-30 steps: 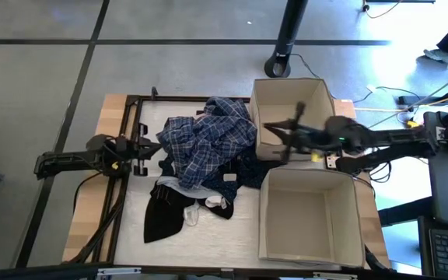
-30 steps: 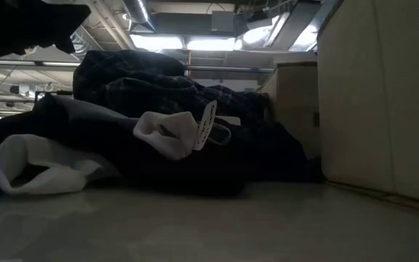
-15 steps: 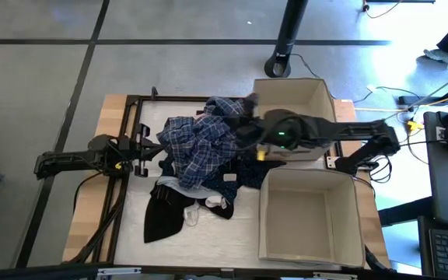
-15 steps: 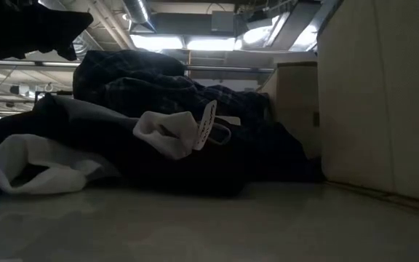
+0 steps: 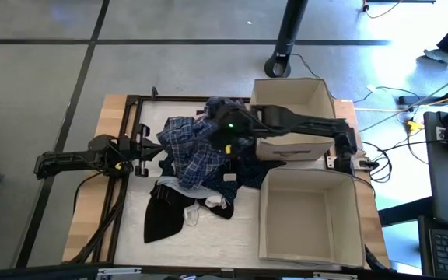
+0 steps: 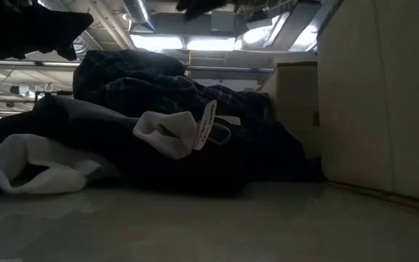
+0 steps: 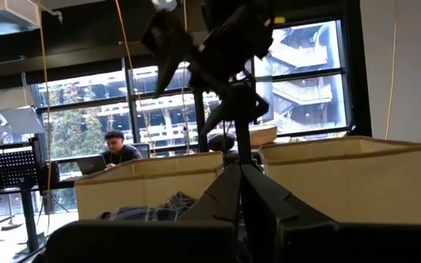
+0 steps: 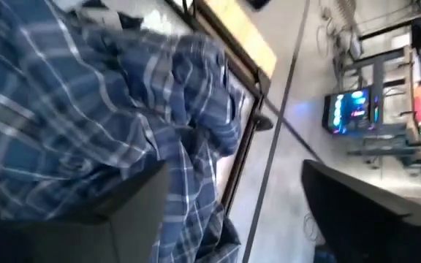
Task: Sort clothes
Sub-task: Put the blue checkered polo into the top laundry organizer
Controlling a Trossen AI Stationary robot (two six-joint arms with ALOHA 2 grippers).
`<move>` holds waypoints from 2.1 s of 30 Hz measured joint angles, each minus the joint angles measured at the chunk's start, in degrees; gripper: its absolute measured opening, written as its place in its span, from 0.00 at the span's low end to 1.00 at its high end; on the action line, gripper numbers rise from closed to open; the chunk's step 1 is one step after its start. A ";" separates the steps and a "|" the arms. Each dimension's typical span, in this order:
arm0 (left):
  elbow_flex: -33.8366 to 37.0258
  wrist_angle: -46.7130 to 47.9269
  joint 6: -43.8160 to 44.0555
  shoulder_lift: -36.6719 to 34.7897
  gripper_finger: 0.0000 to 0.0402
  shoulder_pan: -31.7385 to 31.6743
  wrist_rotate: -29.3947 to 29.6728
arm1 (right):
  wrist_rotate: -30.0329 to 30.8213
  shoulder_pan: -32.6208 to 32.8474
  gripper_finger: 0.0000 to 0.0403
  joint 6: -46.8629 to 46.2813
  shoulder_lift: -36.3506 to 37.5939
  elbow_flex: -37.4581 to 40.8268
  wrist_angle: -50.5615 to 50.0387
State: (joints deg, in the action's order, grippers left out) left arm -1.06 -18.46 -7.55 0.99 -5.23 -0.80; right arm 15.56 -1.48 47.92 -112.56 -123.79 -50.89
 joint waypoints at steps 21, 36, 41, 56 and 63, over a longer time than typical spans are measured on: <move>0.00 -0.21 -4.72 0.02 0.01 -0.13 -0.02 | -6.19 -3.58 0.88 4.47 -12.90 0.04 0.52; 0.00 -0.20 -4.46 0.01 0.01 -0.13 -0.02 | -6.10 -3.80 0.54 5.09 -17.72 0.11 5.32; 0.00 -0.88 -4.44 0.02 0.01 -0.13 -0.01 | -5.62 -3.70 0.24 5.01 -17.98 0.12 6.39; 0.00 -1.73 -3.63 0.02 0.01 -0.13 0.00 | -6.09 -3.05 0.02 3.37 -10.38 0.13 7.42; 0.00 -1.76 -3.67 0.02 0.01 -0.13 0.00 | -4.17 -3.03 0.01 3.38 -4.98 0.09 7.93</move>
State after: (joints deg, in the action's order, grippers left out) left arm -1.06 -20.22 -11.22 1.02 -5.37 -0.80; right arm 11.39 -4.51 51.30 -117.54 -123.70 -42.96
